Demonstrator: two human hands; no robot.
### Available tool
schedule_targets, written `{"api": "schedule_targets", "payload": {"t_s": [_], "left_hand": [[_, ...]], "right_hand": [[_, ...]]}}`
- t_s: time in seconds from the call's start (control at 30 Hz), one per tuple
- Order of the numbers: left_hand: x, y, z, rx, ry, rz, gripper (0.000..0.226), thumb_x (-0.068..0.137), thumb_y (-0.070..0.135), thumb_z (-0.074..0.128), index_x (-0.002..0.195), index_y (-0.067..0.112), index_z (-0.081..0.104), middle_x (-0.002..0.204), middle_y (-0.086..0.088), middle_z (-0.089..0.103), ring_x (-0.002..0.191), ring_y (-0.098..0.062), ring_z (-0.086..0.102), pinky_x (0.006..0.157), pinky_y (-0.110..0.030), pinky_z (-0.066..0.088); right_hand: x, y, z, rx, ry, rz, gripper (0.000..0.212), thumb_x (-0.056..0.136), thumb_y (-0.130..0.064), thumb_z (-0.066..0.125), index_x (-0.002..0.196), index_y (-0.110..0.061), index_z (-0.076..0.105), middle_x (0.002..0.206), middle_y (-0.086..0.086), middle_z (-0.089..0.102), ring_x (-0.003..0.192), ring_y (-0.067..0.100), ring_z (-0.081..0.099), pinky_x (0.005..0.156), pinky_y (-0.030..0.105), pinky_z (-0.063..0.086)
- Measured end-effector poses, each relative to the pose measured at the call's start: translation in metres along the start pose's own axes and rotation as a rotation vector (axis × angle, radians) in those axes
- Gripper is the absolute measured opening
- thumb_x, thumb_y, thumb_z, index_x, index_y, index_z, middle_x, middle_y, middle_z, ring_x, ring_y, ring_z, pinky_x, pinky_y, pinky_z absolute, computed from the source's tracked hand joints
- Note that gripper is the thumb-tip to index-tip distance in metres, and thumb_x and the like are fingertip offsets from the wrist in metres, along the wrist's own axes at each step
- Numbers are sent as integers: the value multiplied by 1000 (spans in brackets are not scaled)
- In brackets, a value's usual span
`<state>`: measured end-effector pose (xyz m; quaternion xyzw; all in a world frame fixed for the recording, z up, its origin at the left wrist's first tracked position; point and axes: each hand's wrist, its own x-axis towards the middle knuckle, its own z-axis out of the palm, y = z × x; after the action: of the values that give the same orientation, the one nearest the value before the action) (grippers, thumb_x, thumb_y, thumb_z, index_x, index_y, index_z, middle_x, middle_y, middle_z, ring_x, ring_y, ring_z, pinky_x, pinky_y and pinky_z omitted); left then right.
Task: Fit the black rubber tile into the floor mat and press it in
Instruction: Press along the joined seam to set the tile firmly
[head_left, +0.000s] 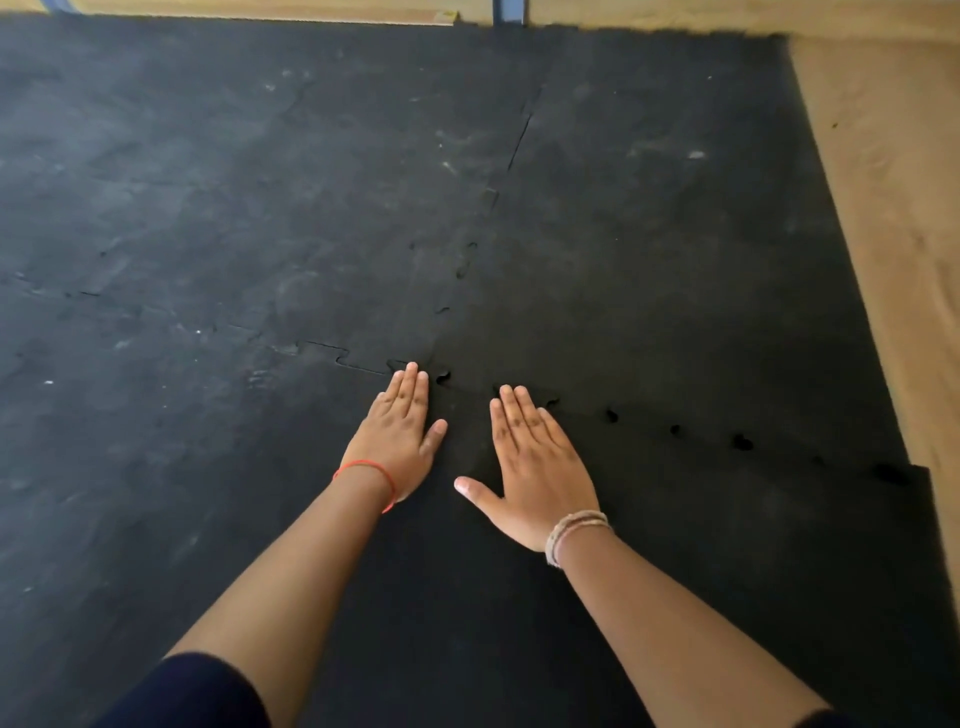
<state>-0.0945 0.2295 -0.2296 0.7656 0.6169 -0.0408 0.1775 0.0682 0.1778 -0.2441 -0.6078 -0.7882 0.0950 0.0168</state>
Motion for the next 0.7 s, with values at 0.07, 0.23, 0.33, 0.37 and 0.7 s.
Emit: {"api": "schedule_targets", "payload": {"t_s": [0.07, 0.23, 0.33, 0.37, 0.7], "left_hand": [[-1, 0, 5, 11, 19, -9, 60, 97, 36, 19, 143, 12, -11, 155, -3, -17, 142, -13, -17, 115, -27, -8], [-10, 4, 15, -2, 126, -38, 60, 97, 39, 16, 143, 13, -12, 155, -3, -19, 141, -12, -19, 114, -27, -11], [-30, 1, 26, -28, 194, -96, 72, 83, 55, -1, 142, 15, -14, 151, 2, -22, 136, -8, -23, 113, -27, -12], [-37, -1, 28, -23, 190, -90, 76, 76, 57, -9, 140, 17, -17, 147, 5, -25, 134, -7, -24, 113, -27, -12], [-37, -7, 32, -12, 186, -52, 70, 71, 55, -13, 132, 24, -22, 143, 11, -26, 133, -5, -25, 115, -29, -10]], "right_hand": [[0, 1, 1, 0, -2, 0, 95, 71, -68, -7, 143, -7, -15, 156, 8, -16, 141, 18, -17, 113, 34, -10], [-1, 1, 5, 61, 99, 90, 90, 79, -66, 1, 145, -6, -6, 156, 11, -7, 142, 21, -12, 113, 34, -6], [0, 2, 7, 83, 207, 226, 86, 82, -63, 4, 144, -3, -1, 156, 14, 0, 141, 24, -6, 113, 37, -1], [1, 2, 7, 66, 185, 208, 86, 80, -64, -2, 142, -5, -8, 155, 13, -6, 141, 22, -11, 112, 37, -4], [4, 1, 9, 50, 129, 75, 81, 82, -63, 2, 141, -10, -11, 150, 6, -14, 142, 22, -7, 113, 35, -3]]}}
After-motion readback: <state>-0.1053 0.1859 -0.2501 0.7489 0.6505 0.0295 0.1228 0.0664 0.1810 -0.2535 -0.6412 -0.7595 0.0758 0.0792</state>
